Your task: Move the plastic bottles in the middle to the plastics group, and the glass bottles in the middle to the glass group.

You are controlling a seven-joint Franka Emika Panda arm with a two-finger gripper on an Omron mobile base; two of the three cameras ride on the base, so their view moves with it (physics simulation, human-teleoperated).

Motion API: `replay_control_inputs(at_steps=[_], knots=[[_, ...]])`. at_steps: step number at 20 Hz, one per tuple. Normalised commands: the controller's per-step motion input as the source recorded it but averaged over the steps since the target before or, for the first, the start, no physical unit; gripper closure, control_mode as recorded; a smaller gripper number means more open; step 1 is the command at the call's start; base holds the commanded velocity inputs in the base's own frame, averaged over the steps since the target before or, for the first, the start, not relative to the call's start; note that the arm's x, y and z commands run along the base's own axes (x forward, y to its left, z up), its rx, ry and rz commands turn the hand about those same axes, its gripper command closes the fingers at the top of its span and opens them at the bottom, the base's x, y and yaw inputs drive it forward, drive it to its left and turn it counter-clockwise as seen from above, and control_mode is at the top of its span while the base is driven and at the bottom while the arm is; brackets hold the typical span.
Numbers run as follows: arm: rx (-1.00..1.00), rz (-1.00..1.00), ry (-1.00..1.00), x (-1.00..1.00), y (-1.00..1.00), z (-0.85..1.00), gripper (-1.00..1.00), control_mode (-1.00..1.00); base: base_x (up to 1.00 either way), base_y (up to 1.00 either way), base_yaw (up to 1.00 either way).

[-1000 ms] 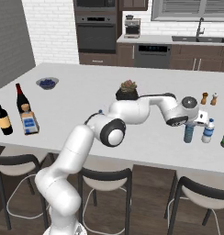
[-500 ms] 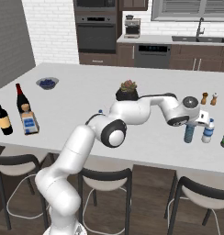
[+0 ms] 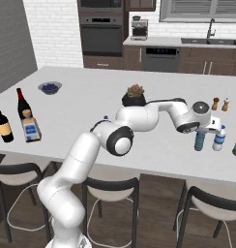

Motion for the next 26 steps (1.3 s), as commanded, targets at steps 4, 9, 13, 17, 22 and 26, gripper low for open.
replay_control_inputs(at_steps=[4,9,13,17,22,26], knots=[[0.00,0.00,0.00,0.00,0.00,0.00,-1.00,-1.00,0.00,0.00,0.00],[0.00,0.00,0.00,0.00,0.00,0.00,-1.00,-1.00,0.00,0.00,0.00],[0.00,0.00,0.00,0.00,0.00,0.00,-1.00,-1.00,0.00,0.00,0.00],[0.00,0.00,0.00,0.00,0.00,0.00,-1.00,-1.00,0.00,0.00,0.00],[0.00,0.00,-0.01,0.00,0.11,0.22,-1.00,-1.00,0.00,0.00,0.00],[0.00,0.00,-0.04,-0.08,0.11,0.41,-1.00,-1.00,0.00,0.00,0.00]])
